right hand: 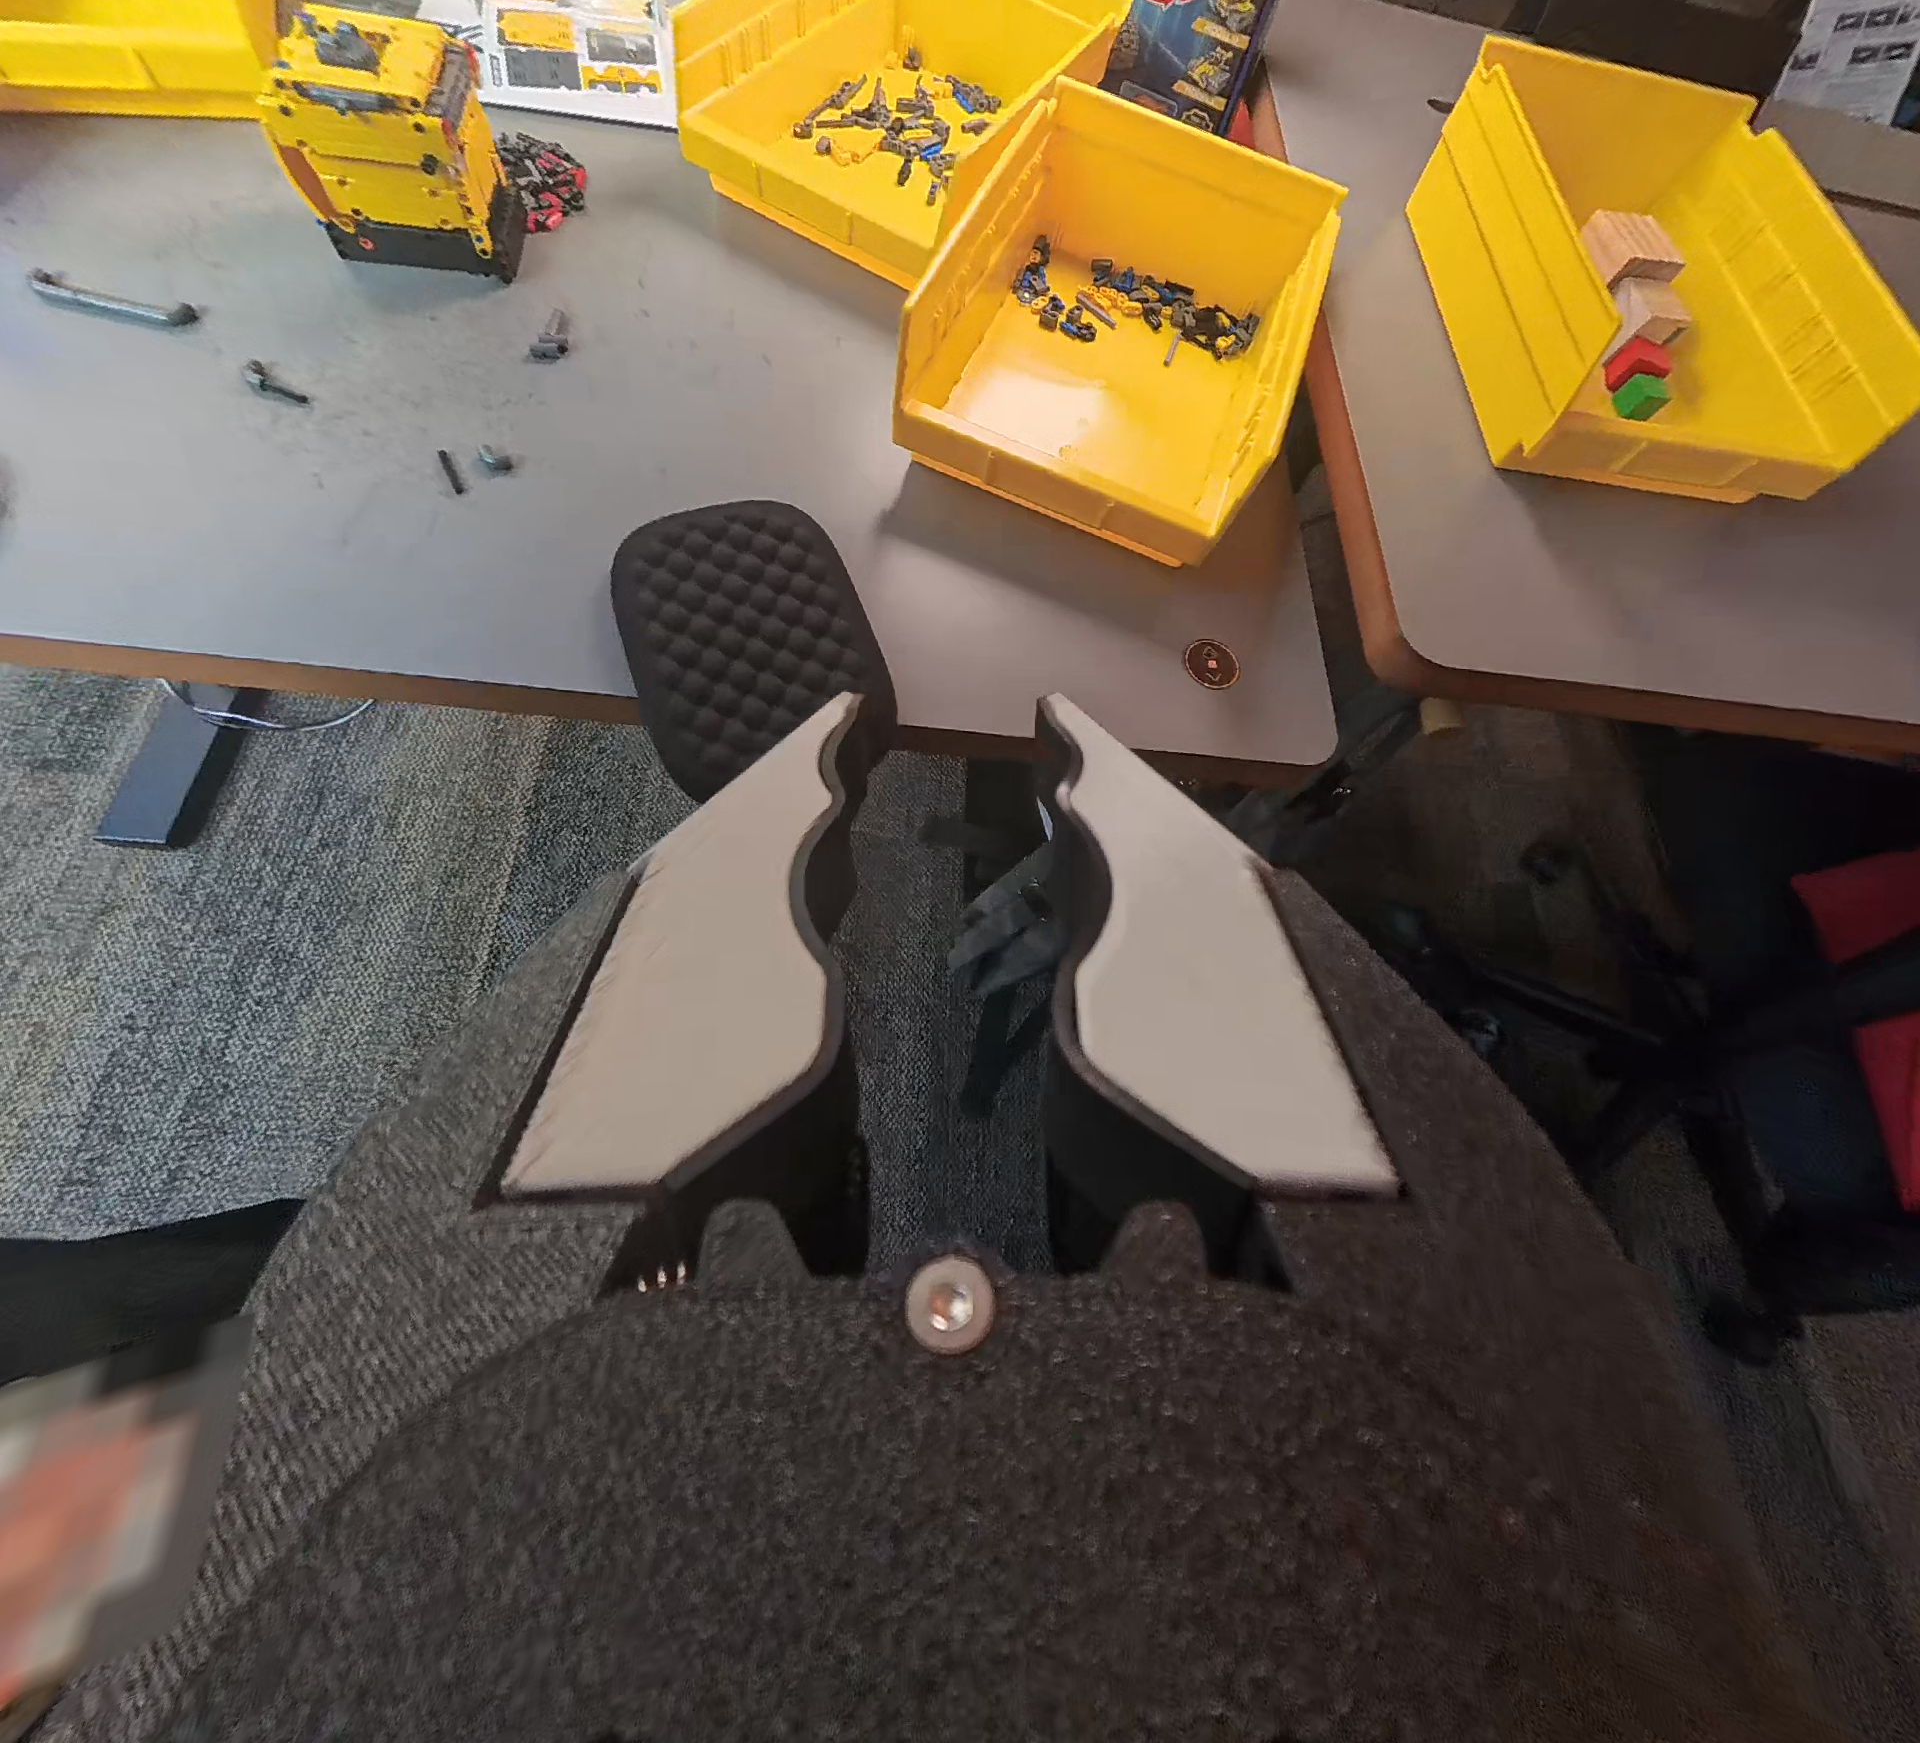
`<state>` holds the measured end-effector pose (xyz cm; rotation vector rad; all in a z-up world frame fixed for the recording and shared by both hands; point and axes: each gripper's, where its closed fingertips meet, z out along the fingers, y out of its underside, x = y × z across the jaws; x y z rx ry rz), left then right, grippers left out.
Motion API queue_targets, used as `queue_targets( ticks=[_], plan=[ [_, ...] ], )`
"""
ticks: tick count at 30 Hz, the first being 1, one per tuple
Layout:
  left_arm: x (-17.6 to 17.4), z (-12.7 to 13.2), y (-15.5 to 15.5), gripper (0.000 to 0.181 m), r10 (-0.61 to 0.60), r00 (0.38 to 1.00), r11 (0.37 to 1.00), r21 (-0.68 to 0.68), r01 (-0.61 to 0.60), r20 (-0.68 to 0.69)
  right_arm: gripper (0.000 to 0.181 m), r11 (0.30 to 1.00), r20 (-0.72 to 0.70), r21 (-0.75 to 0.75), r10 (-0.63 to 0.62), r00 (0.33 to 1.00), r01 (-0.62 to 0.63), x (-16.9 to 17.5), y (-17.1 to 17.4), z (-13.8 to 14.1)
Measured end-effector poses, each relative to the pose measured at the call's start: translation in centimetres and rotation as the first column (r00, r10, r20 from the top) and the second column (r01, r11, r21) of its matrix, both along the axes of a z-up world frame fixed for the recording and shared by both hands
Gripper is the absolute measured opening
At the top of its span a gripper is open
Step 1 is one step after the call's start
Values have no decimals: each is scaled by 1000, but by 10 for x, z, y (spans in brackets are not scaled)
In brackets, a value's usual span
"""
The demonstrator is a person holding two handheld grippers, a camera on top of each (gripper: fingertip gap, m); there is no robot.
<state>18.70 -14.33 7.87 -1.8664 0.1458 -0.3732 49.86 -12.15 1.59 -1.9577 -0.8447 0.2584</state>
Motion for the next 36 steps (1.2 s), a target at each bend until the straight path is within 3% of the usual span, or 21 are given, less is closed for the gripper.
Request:
queue_targets(
  ticks=[6,10,14,16,19,22,25,29,33,36],
  plan=[
    [-75,-7,-107,55,213,972,977,-6,-214,-96,33,989,-37,88,122,992,-119,-27,-7,37],
    [-102,-20,-169,55,317,943,946,-34,-322,-105,33,979,-86,120,176,981,-165,-53,-40,54],
    [-118,-18,-194,56,296,951,953,-39,-300,-86,34,969,-109,145,216,970,-199,-94,-91,98],
    [-137,-23,-195,56,293,951,955,-28,-297,-96,34,962,-79,138,246,966,-234,-112,-111,106],
    [-175,-30,-199,57,335,940,942,-12,-337,-56,36,956,-54,126,273,960,-265,-142,-132,107],
    [-207,-28,-214,58,335,940,942,6,-335,-66,36,955,-126,139,281,951,-264,-183,-149,112],
    [-239,-29,-241,58,350,933,937,31,-349,-87,35,945,-181,160,313,932,-286,-224,-166,109],
    [-273,-51,-288,58,375,917,927,32,-375,-136,35,935,-224,203,334,916,-291,-266,-164,86],
    [-277,-72,-333,58,421,897,903,-32,-429,-136,35,937,-309,198,338,889,-287,-289,-160,76],
    [-263,-48,-346,57,454,880,887,-30,-461,-138,35,933,-329,190,355,875,-307,-289,-164,79]
  ],
)
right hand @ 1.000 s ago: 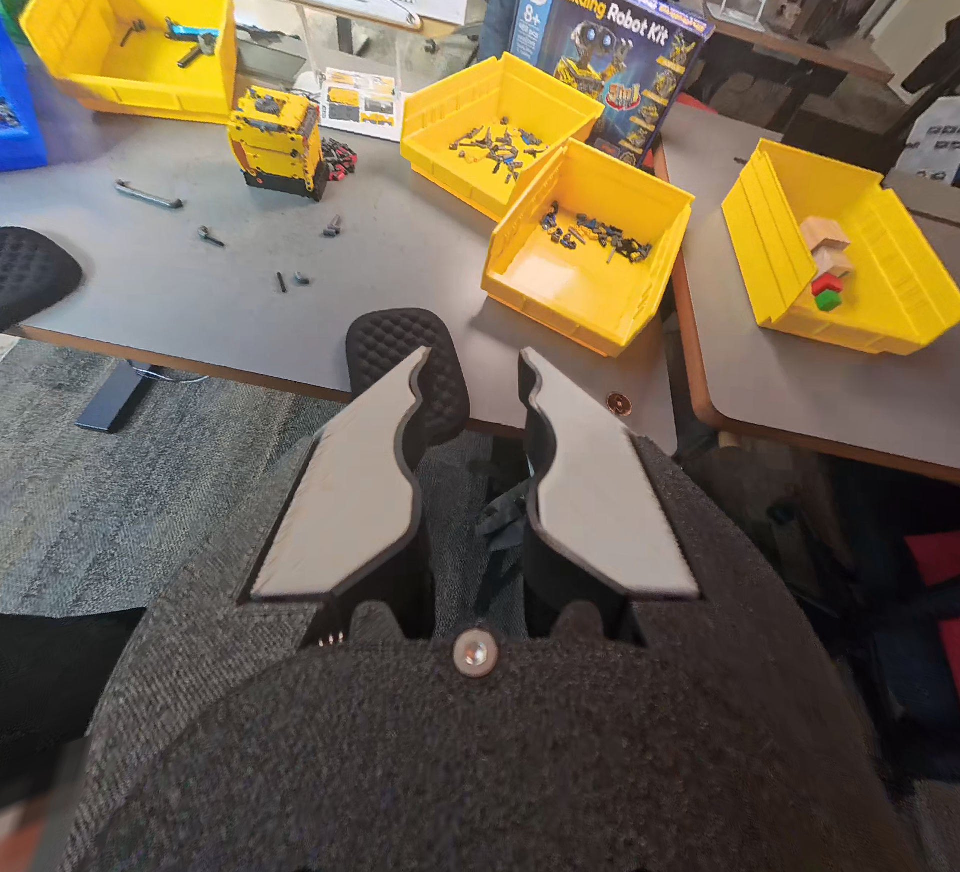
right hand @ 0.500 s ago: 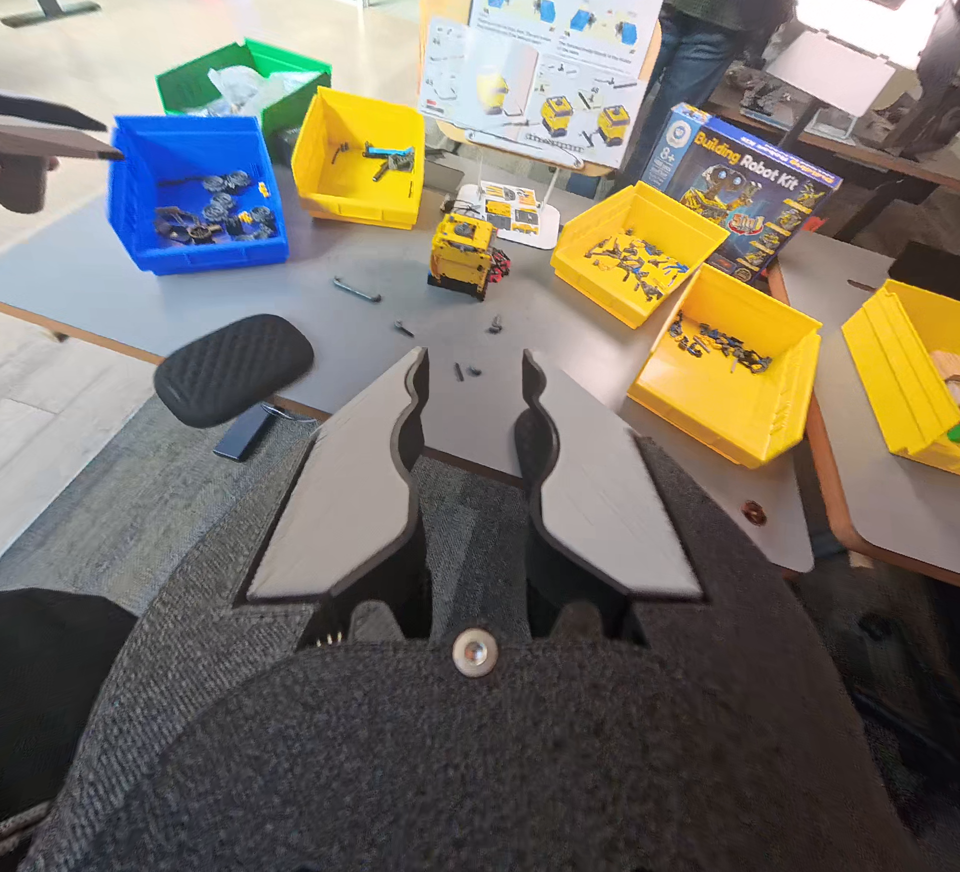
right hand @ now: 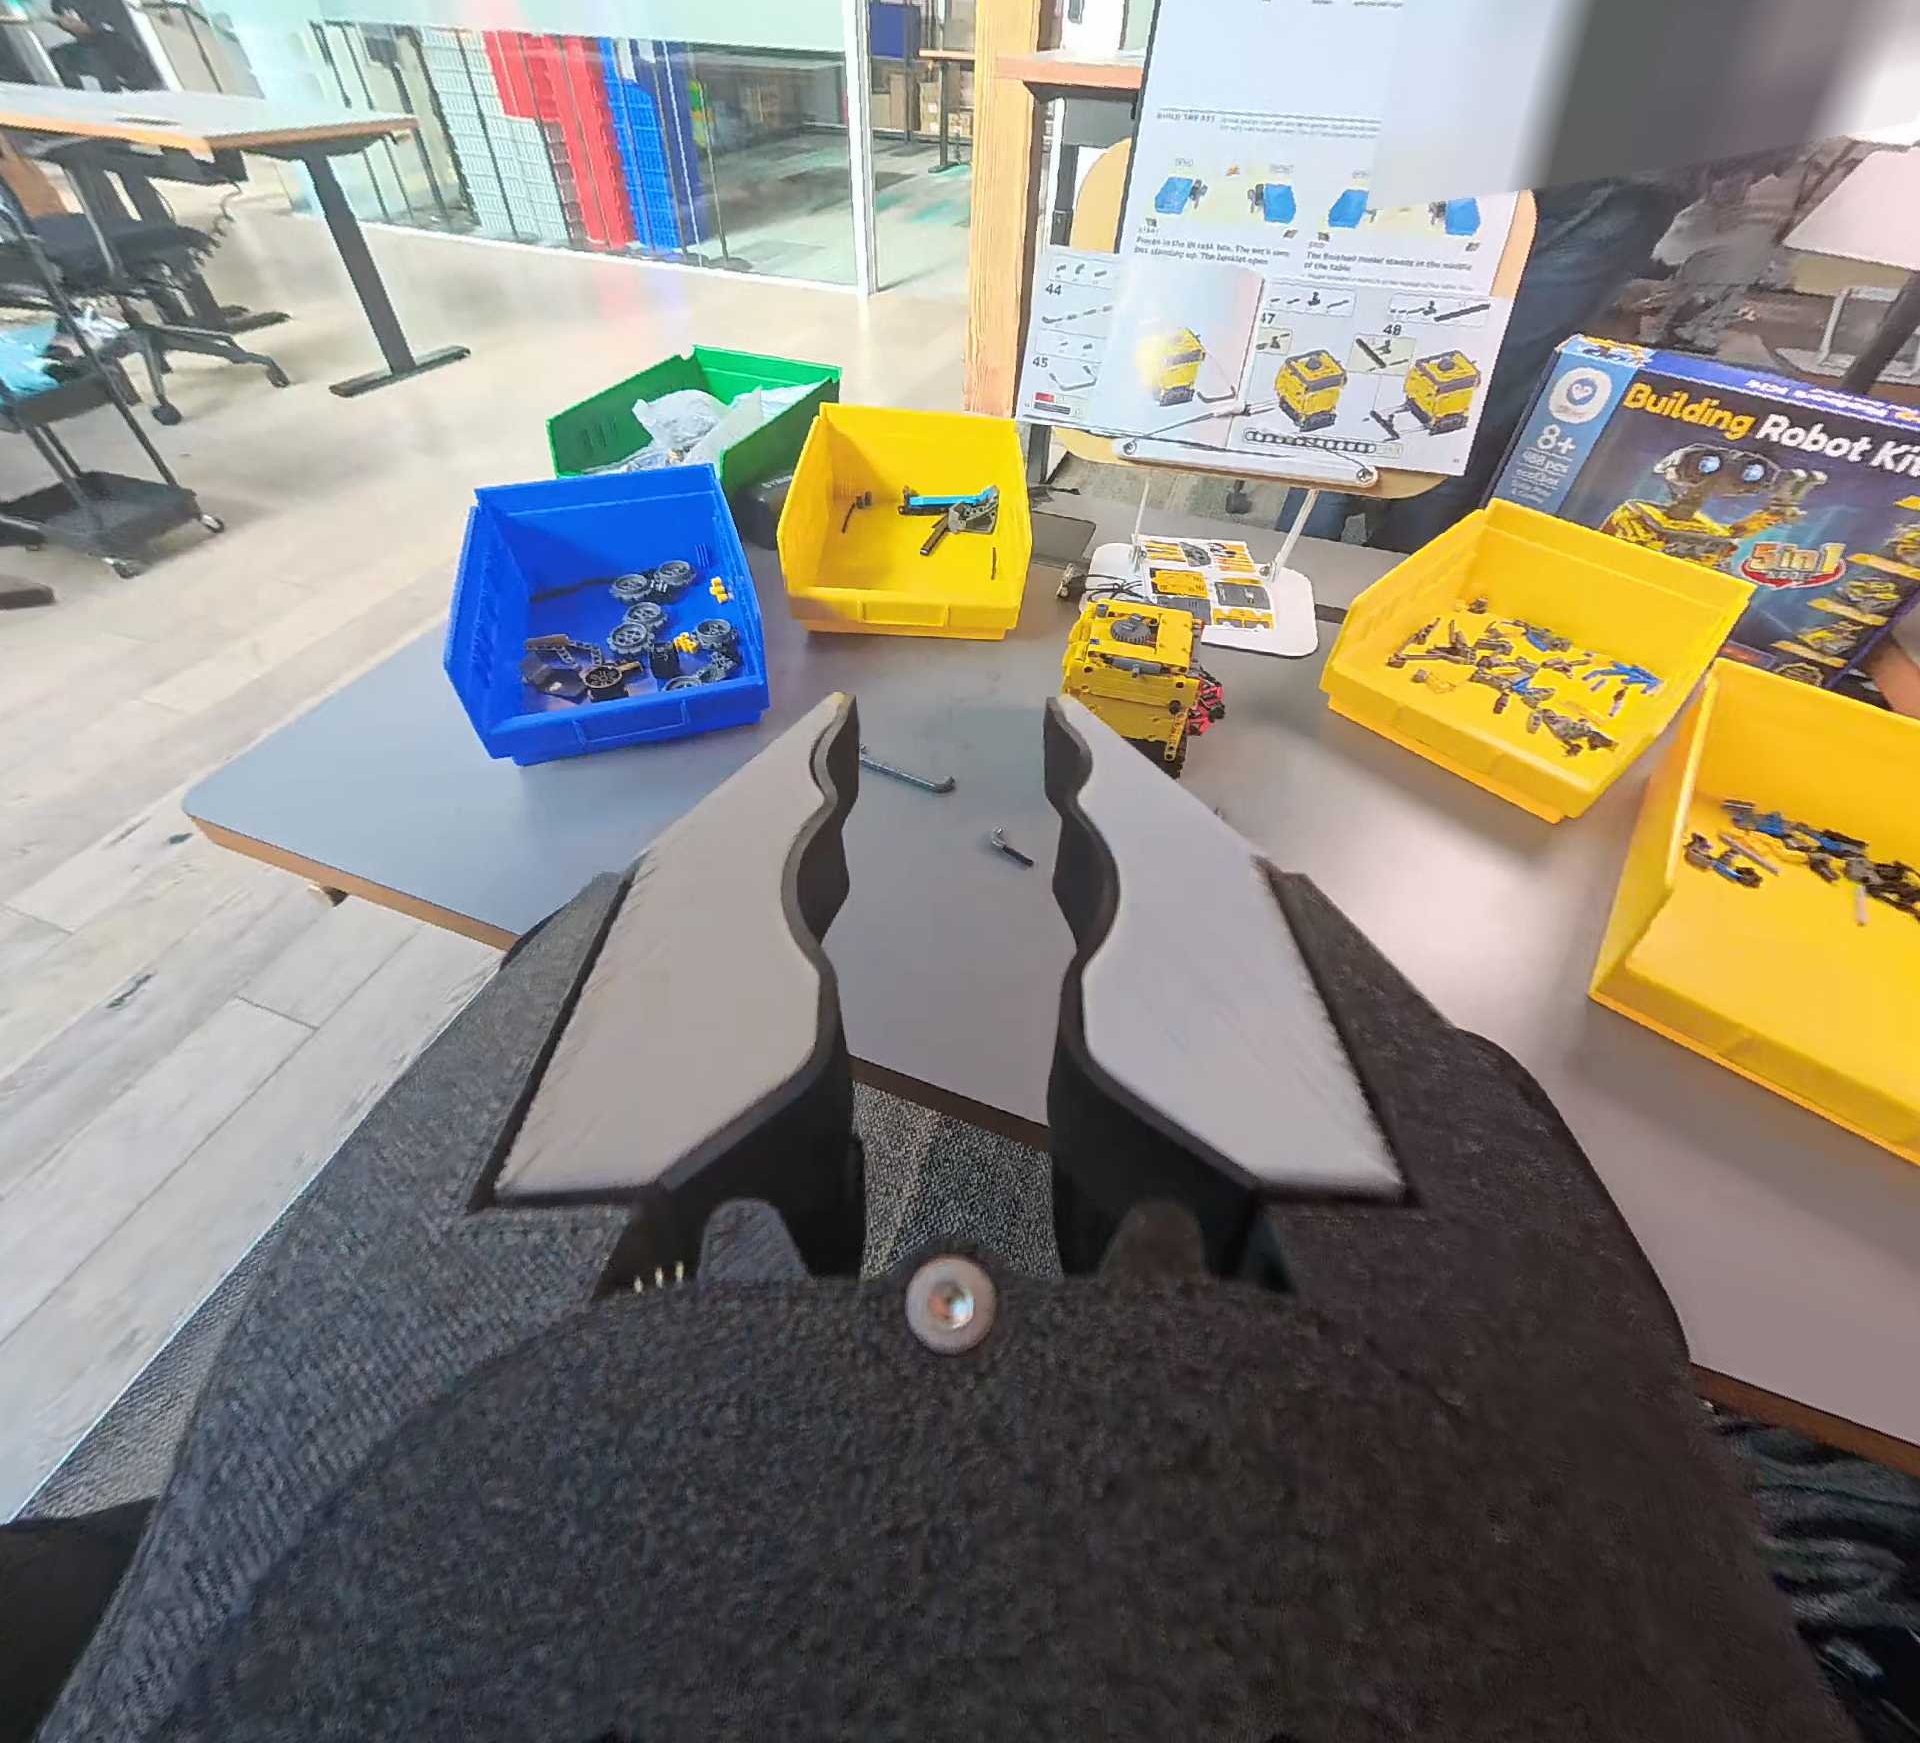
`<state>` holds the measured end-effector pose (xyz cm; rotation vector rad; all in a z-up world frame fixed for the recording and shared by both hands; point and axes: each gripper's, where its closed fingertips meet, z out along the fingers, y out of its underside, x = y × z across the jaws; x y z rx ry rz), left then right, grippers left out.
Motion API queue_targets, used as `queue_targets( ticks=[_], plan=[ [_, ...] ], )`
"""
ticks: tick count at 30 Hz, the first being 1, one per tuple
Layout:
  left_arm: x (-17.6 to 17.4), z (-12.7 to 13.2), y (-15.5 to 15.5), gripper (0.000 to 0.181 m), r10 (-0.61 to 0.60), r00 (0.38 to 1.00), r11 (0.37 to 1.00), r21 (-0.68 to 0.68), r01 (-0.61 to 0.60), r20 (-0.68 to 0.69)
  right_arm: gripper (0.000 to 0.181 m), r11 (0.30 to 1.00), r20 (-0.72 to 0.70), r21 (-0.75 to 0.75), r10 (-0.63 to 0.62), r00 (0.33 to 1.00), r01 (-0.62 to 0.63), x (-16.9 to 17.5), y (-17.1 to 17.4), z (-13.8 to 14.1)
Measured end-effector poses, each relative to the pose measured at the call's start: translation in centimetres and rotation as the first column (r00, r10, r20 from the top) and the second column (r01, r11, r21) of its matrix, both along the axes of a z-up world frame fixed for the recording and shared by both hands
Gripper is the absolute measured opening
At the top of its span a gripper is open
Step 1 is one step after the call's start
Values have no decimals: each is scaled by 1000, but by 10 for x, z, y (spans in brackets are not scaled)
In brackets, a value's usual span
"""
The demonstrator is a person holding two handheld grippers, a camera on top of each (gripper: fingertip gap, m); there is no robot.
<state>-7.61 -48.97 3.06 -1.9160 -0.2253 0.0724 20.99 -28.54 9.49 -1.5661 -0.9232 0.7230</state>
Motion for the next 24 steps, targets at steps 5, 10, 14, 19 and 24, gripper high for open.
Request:
queue_targets(
  ticks=[5,10,14,19,24],
  plan=[
    [25,43,16,59,14,999,1000,-3,-14,47,36,999,0,-38,11,1000,-11,12,-4,14],
    [53,86,24,59,5,1000,1000,-7,-5,21,36,997,-9,-41,65,998,-65,20,-3,35],
    [57,84,12,59,62,998,998,-13,-62,8,36,993,-5,-49,108,994,-108,25,3,23],
    [53,64,29,60,-1,1000,1000,28,0,30,36,997,93,-55,61,994,-56,37,7,18],
    [28,50,47,61,-107,994,990,95,103,34,36,997,124,-50,-45,991,52,19,3,25]
  ],
)
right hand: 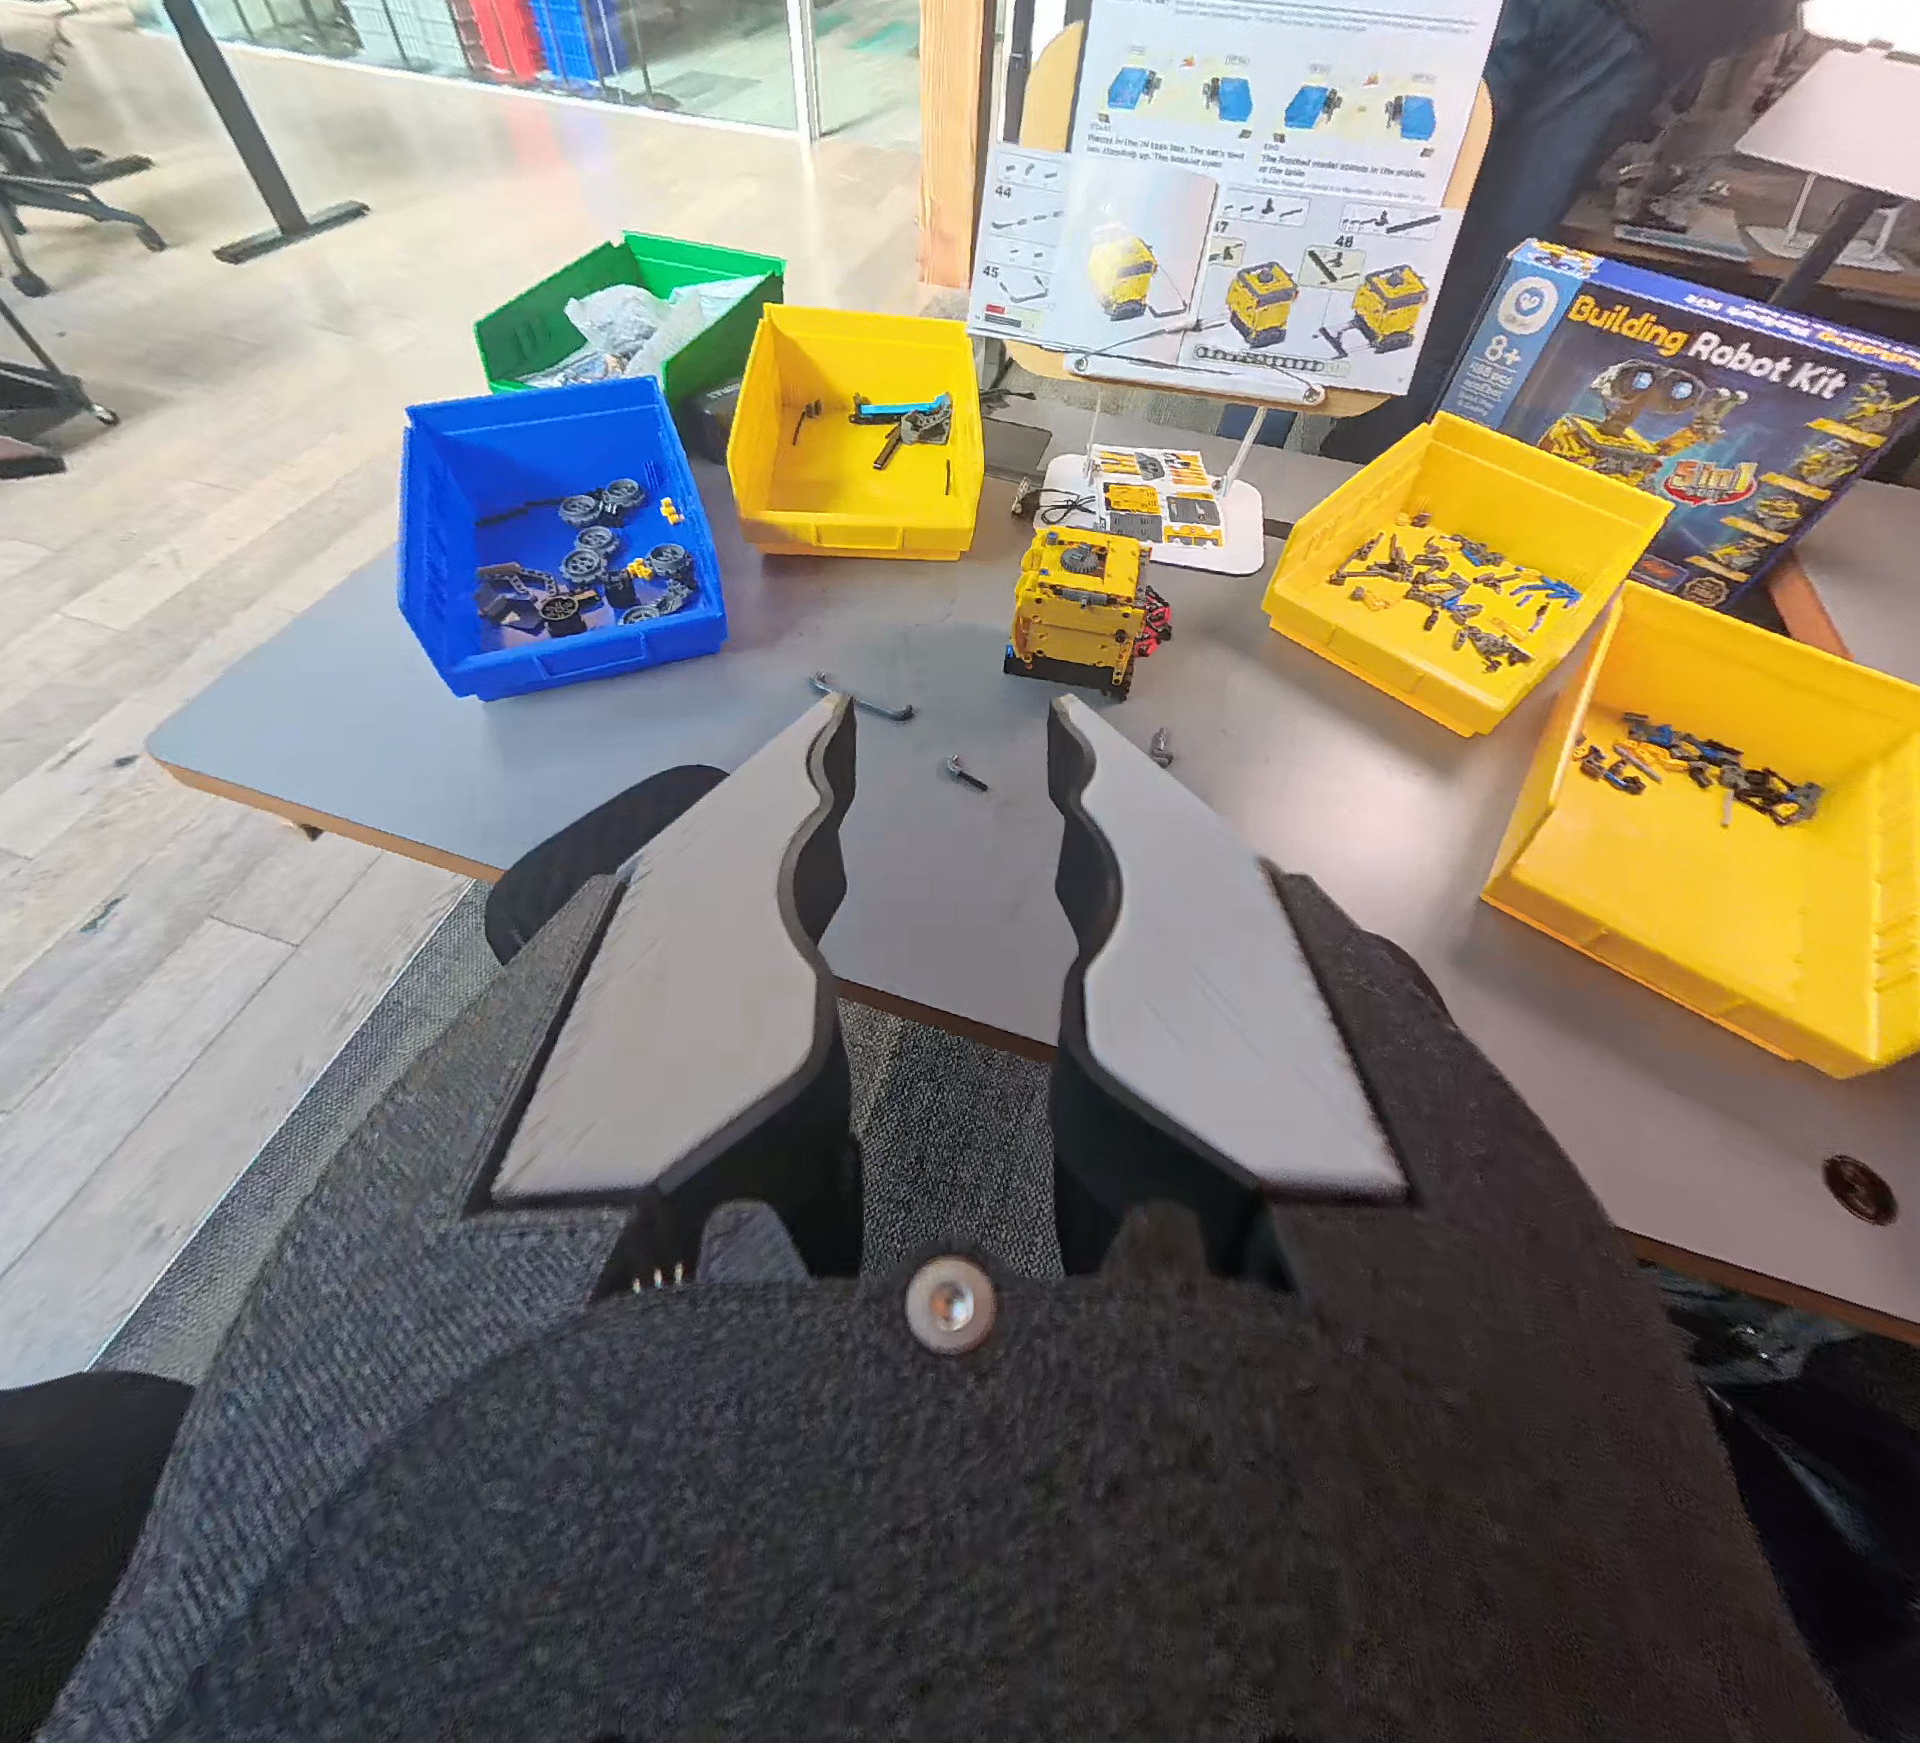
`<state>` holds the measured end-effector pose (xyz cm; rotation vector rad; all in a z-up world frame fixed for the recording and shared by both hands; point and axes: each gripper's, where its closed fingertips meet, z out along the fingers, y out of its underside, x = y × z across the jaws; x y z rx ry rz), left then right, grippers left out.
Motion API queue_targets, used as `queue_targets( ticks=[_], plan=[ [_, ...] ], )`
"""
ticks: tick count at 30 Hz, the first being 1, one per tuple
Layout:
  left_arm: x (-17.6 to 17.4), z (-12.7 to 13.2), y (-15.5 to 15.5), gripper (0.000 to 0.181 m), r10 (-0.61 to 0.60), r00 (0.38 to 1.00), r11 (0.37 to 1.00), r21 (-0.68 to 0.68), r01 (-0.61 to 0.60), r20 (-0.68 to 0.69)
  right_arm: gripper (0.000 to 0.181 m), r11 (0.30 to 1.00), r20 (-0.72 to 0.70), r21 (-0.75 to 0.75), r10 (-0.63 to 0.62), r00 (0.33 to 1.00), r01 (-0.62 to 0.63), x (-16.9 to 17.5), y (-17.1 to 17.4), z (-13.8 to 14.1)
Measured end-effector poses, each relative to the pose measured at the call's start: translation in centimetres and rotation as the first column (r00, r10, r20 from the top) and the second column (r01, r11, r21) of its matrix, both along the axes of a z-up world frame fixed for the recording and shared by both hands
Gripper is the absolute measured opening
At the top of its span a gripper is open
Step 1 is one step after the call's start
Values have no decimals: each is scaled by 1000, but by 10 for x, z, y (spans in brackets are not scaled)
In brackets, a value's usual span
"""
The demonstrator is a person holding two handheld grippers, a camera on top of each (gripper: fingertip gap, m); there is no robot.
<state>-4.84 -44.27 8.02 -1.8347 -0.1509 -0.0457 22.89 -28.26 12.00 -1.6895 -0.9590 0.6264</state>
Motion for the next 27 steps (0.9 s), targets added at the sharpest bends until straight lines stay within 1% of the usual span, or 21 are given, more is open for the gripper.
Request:
queue_targets(
  ticks=[4,7,9,11,13,16,18,20,22,24,27],
  plan=[
    [-30,-10,-14,61,-15,999,1000,17,16,-45,37,1000,-14,9,4,1000,-4,-33,-4,-14],
    [-57,-34,-30,61,-7,998,1000,5,7,-60,37,999,-7,35,-9,1000,9,-45,-7,-28],
    [-68,-53,-40,62,3,999,1000,-30,-5,-53,37,1000,1,0,-20,1000,20,-48,-10,-46],
    [-71,-57,-51,61,23,999,999,-43,-25,-39,37,999,-7,-45,-14,1000,14,-52,-15,-57],
    [-65,-60,-58,60,26,999,997,-67,-28,-21,38,999,7,-51,-17,1000,17,-50,-19,-64],
    [-41,-64,-52,60,-38,999,992,-118,40,14,37,995,-9,-82,-65,998,64,-31,-25,-69],
    [-22,-59,-40,61,-105,994,983,-151,106,12,37,988,-18,-117,-107,994,104,-11,-32,-76],
    [-3,-45,-27,61,-161,987,972,-169,161,14,37,980,-17,-141,-143,990,139,11,-39,-80],
    [15,-31,-20,61,-195,981,961,-197,193,10,38,973,-34,-157,-178,984,170,33,-45,-76],
    [29,-16,-21,61,-196,981,955,-226,192,2,37,969,-70,-155,-207,976,195,53,-44,-65],
    [43,5,-36,61,-152,988,962,-232,142,-27,37,973,-134,-135,-203,970,186,74,-37,-55]
  ],
)
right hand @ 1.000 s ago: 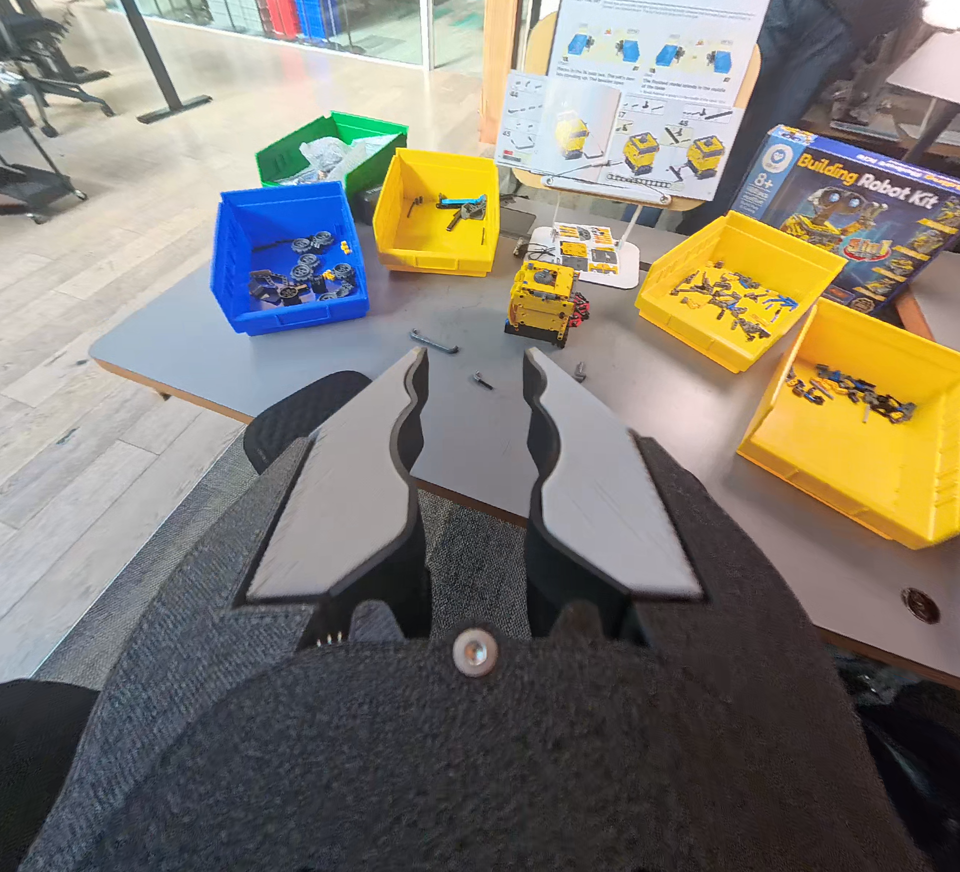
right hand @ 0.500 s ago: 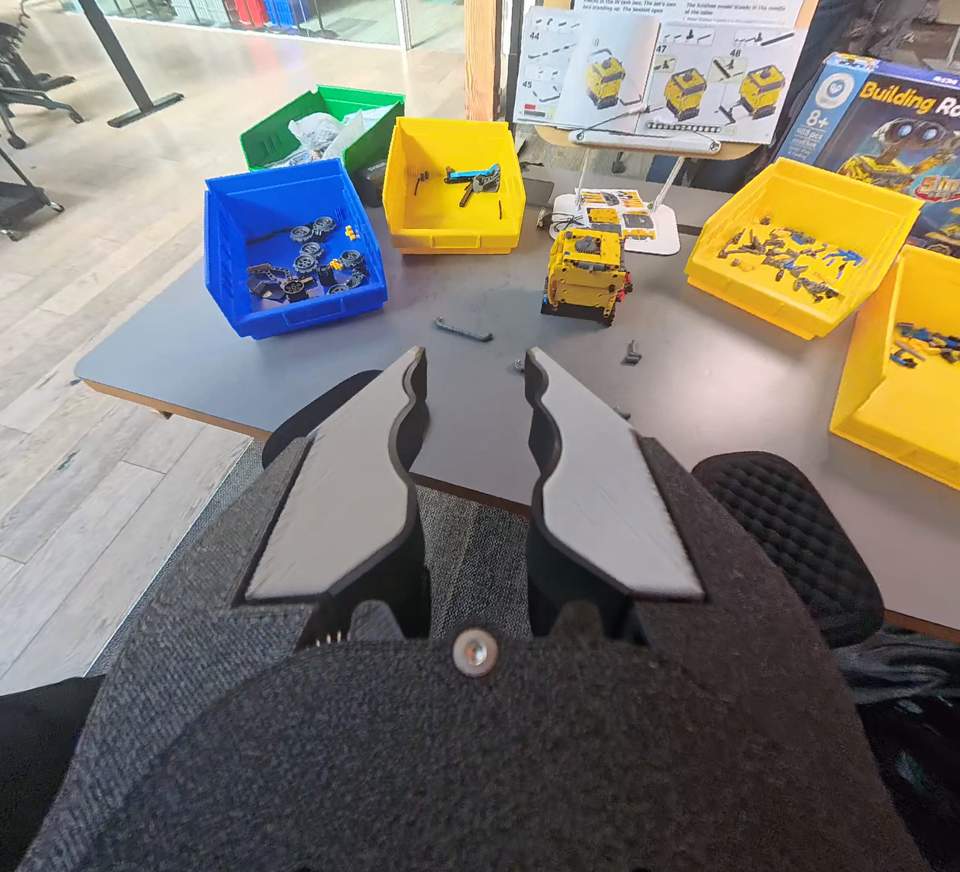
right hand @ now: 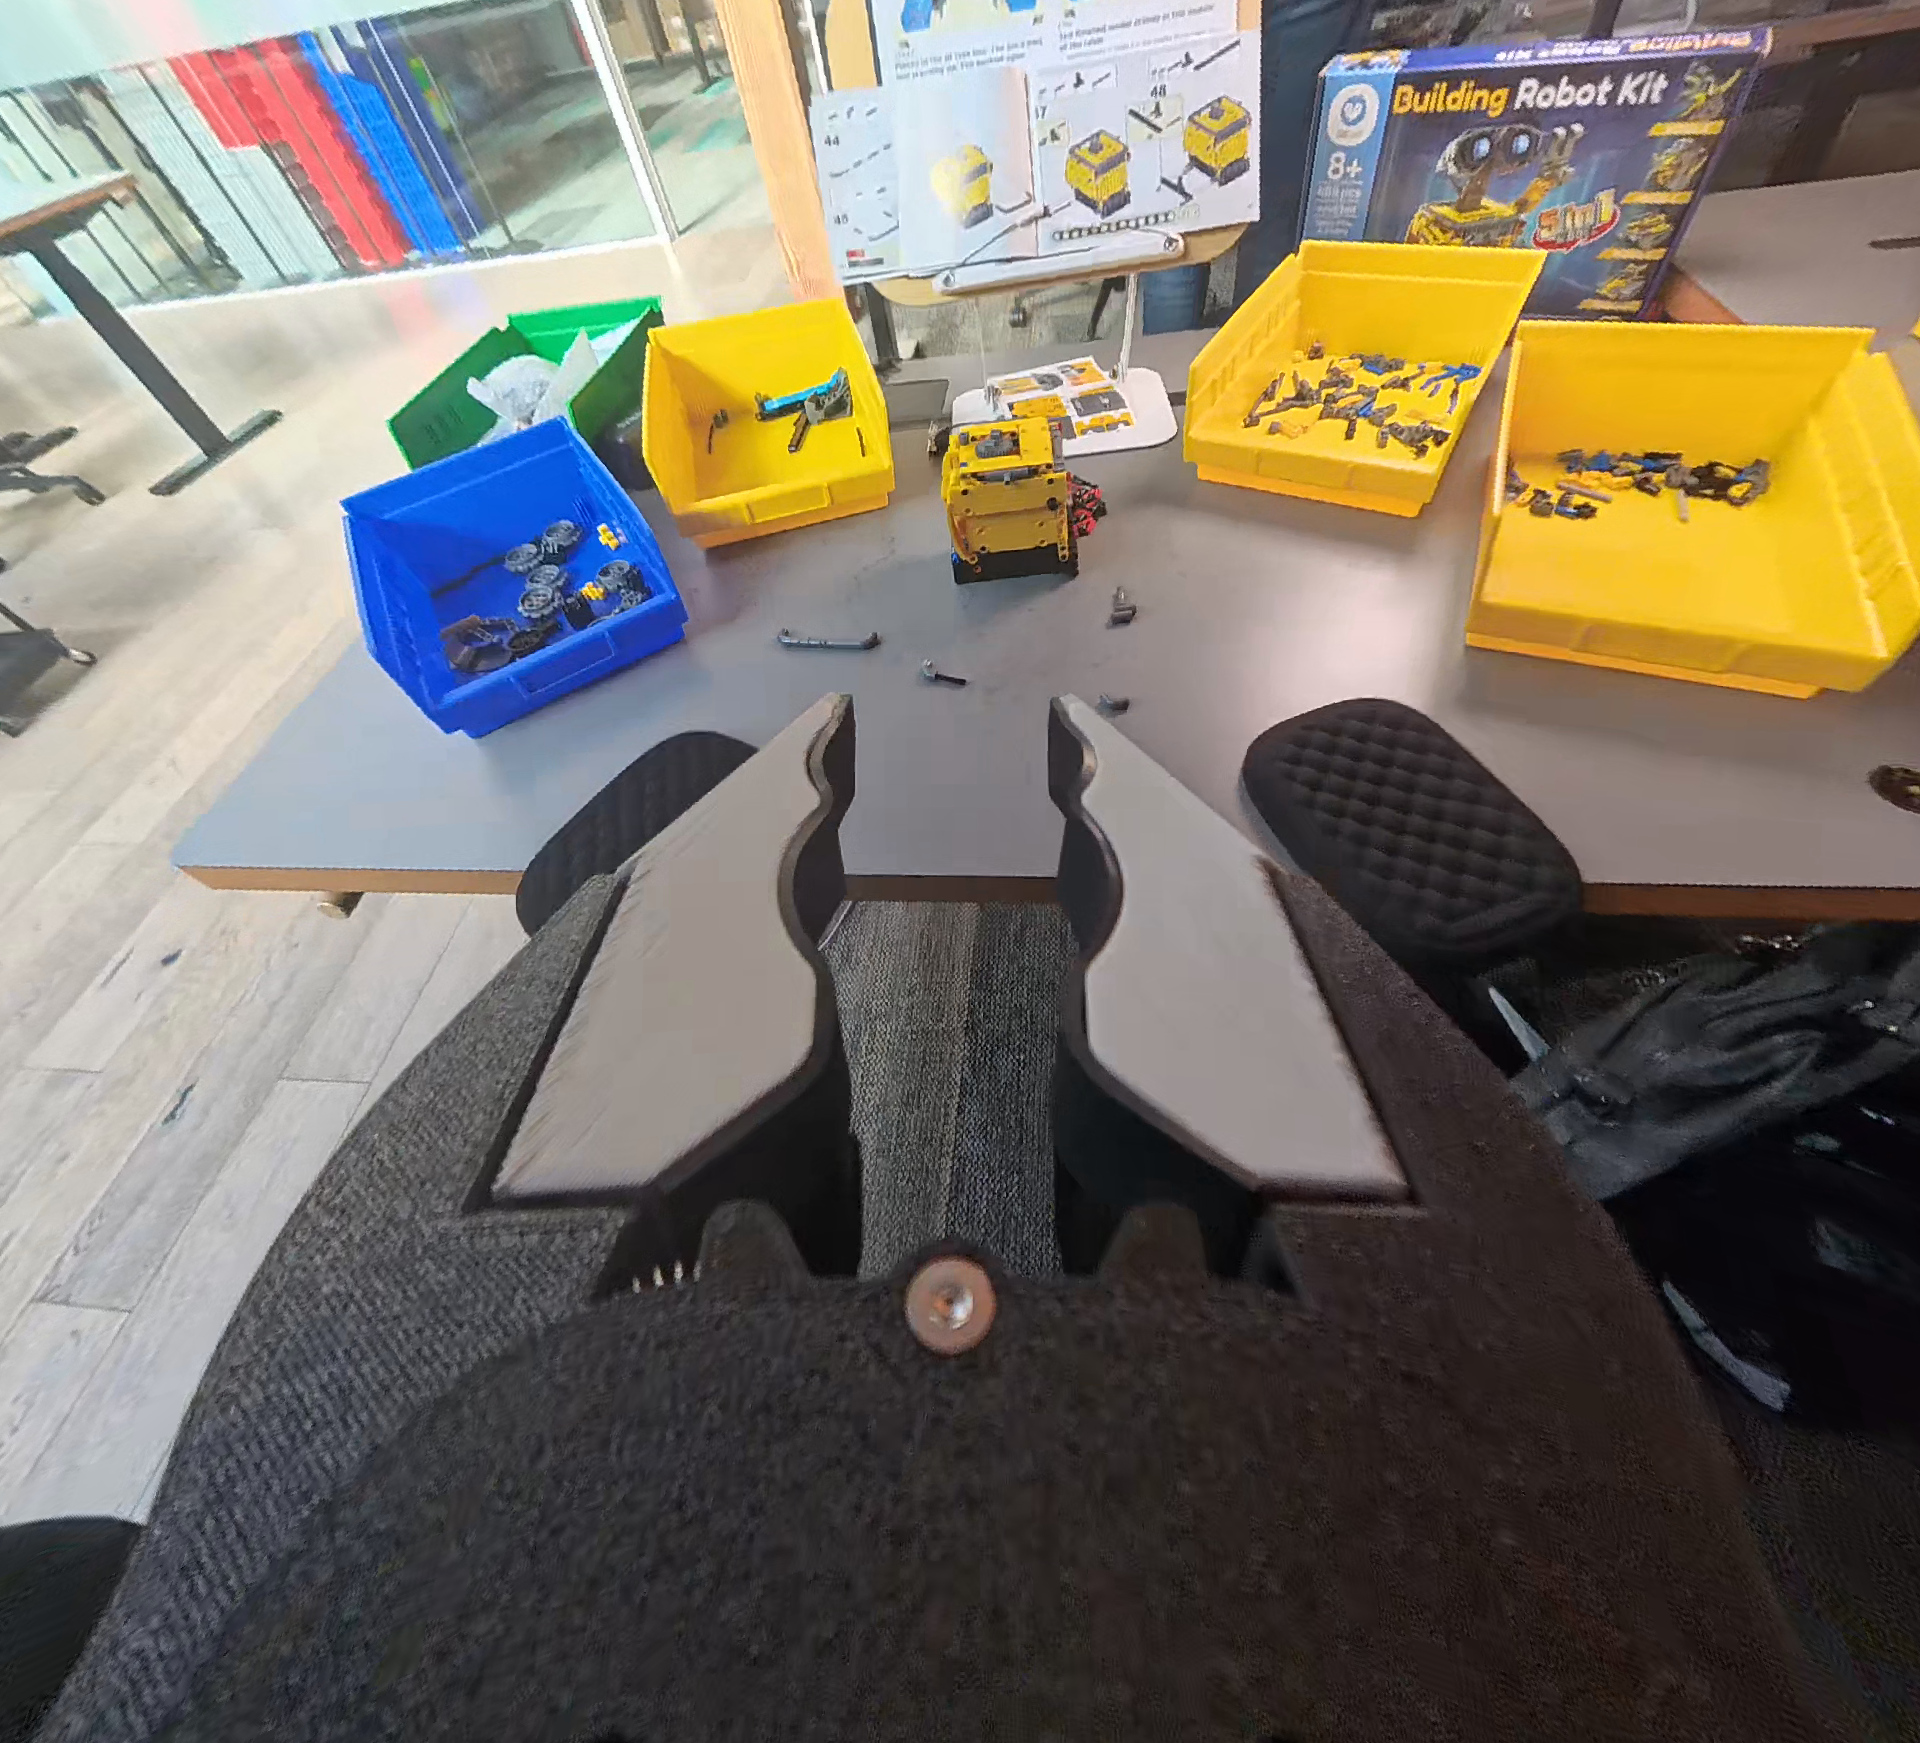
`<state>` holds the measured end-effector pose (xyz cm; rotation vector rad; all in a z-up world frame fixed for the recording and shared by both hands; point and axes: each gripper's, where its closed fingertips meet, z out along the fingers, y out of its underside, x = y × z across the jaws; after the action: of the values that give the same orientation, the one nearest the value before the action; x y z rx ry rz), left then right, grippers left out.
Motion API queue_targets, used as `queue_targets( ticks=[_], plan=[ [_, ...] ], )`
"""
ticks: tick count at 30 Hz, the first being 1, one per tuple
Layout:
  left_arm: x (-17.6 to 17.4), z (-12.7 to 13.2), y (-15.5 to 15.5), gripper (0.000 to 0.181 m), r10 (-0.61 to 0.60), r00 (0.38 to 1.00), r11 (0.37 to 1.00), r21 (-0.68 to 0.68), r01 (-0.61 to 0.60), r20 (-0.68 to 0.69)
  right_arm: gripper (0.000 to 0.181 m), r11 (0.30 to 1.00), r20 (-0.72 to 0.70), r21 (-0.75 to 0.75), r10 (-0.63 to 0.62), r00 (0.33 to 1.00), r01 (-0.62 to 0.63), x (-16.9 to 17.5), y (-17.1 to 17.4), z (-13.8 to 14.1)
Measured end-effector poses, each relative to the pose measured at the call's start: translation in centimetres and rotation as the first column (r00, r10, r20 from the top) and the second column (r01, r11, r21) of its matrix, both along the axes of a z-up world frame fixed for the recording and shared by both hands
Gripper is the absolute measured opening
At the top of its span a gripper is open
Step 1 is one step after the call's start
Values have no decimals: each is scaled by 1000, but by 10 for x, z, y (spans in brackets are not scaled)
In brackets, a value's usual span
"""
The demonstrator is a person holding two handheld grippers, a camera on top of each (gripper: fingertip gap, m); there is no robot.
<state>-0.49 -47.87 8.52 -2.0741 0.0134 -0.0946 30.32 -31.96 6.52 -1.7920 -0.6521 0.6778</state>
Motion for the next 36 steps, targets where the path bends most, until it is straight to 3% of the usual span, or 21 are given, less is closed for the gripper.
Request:
queue_targets(
  ticks=[5,10,15,19,23,27,32,36],
  plan=[
    [23,9,-16,59,3,998,1000,7,-2,-61,37,995,-15,98,39,999,-37,30,4,10],
    [40,-8,16,58,-167,986,986,17,167,-16,37,993,48,101,-64,997,59,47,-31,16],
    [16,-24,72,60,-286,954,957,73,280,92,37,979,137,35,-203,970,200,23,-54,8],
    [-39,-14,83,61,-267,958,961,108,256,107,37,975,197,-6,-218,956,224,-23,-52,4],
    [-99,11,74,59,-141,984,977,175,119,113,37,992,225,-25,-116,967,125,-75,-29,16],
    [-134,-10,87,58,-65,993,978,206,43,103,37,999,287,36,-27,958,18,-103,6,40],
    [-140,-34,120,60,54,992,972,221,-79,117,38,995,324,38,73,943,-90,-114,60,38],
    [-132,-58,140,61,145,984,956,241,-167,106,40,974,320,34,202,926,-225,-130,130,10]
  ],
)
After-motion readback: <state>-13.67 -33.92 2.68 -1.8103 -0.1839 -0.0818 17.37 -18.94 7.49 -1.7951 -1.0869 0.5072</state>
